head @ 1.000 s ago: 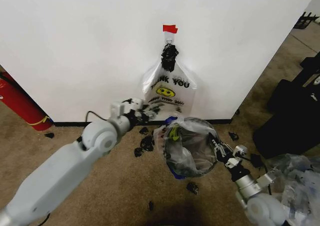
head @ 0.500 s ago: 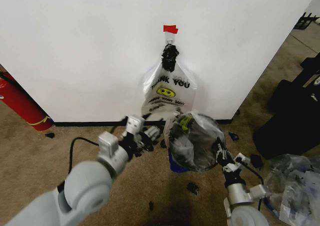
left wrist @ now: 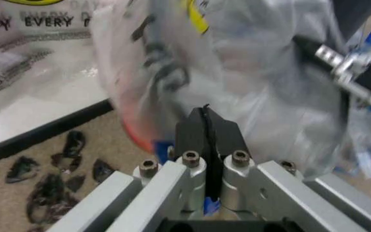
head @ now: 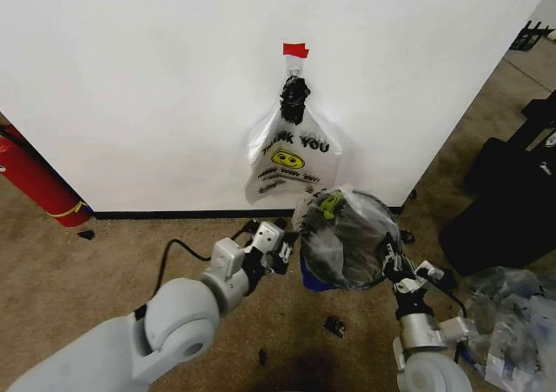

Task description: Pick up the garbage bag from the wall and place it over the trash bin.

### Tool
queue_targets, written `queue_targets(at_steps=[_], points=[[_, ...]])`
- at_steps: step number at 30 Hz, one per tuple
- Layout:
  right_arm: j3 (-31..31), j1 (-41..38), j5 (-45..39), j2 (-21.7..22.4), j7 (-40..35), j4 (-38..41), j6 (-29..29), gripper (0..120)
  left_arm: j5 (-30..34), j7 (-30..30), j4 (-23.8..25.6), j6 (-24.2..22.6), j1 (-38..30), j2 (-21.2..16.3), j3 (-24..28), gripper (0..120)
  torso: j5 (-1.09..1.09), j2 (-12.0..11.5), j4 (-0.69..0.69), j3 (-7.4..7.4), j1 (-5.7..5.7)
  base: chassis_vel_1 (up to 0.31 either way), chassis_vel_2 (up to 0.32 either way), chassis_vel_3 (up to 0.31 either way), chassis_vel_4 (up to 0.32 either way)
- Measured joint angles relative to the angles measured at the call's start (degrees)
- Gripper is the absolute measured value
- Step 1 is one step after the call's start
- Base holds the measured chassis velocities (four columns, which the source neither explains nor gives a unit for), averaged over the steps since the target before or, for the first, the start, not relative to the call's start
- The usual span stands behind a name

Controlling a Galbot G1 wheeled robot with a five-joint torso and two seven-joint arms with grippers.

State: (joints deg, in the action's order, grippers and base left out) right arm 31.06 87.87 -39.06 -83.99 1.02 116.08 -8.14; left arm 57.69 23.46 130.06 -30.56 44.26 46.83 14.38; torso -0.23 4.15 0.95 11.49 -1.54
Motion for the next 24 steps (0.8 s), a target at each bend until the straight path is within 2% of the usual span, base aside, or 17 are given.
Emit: queue_targets(at_steps=[2,4,7,10,14,18,20,24], points=[[-0.59,-0.2,2.25,-0.8,-0.15,-0.18,-0.23,0,3.25,0.98,-0.13,-0.06,-2.7,0.06,0.94,0,0.0,0.0,0.07,0.0,0.0,0.0,0.0,0.0,0.0],[-0.62,-0.89,4.83,-1.89,-0.14,-1.19,-1.02,0,6.5,2.12,-0.09,-0.51,-5.88,-0.09,2.45,0,0.02,0.0,0.01,0.0,0.0,0.0,0.0,0.0,0.0],[-0.46,-1.05,6.59,-2.96,-0.18,-1.96,-1.41,0,10.4,3.57,0.06,-1.17,-9.22,0.04,4.27,0,0.01,0.0,0.04,0.0,0.0,0.0,0.0,0.0,0.0],[-0.56,-0.64,10.96,-6.01,-0.11,-2.52,-2.47,0,14.62,5.8,0.41,-2.99,-12.14,0.11,6.35,0,0.02,0.0,0.06,0.0,0.0,0.0,0.0,0.0,0.0],[-1.46,-0.02,15.71,-8.16,0.27,-2.87,-3.48,0,15.29,7.34,-0.93,-4.74,-14.06,2.1,8.67,0,0.01,0.0,-0.01,-0.01,0.0,0.0,0.0,0.0,0.0],[-1.37,0.49,17.59,-8.38,0.49,-2.8,-4.09,0,15.58,9.9,-4.95,-6.14,-17.02,6.23,11.3,0,0.0,0.0,0.08,0.0,0.0,0.0,0.0,0.0,0.0],[-1.3,0.6,17.62,-8.38,0.49,-2.66,-4.1,0,15.58,10.16,-5.42,-6.3,-17.21,6.48,11.5,0,0.01,0.0,0.09,0.0,0.0,0.0,0.0,0.0,0.0],[-0.51,1.19,17.87,-8.33,0.78,-2.17,-4.52,0,15.38,12.61,-8.56,-6.8,-18.55,7.97,13.18,0,0.0,0.0,0.0,0.0,0.0,0.0,0.0,0.0,0.0]])
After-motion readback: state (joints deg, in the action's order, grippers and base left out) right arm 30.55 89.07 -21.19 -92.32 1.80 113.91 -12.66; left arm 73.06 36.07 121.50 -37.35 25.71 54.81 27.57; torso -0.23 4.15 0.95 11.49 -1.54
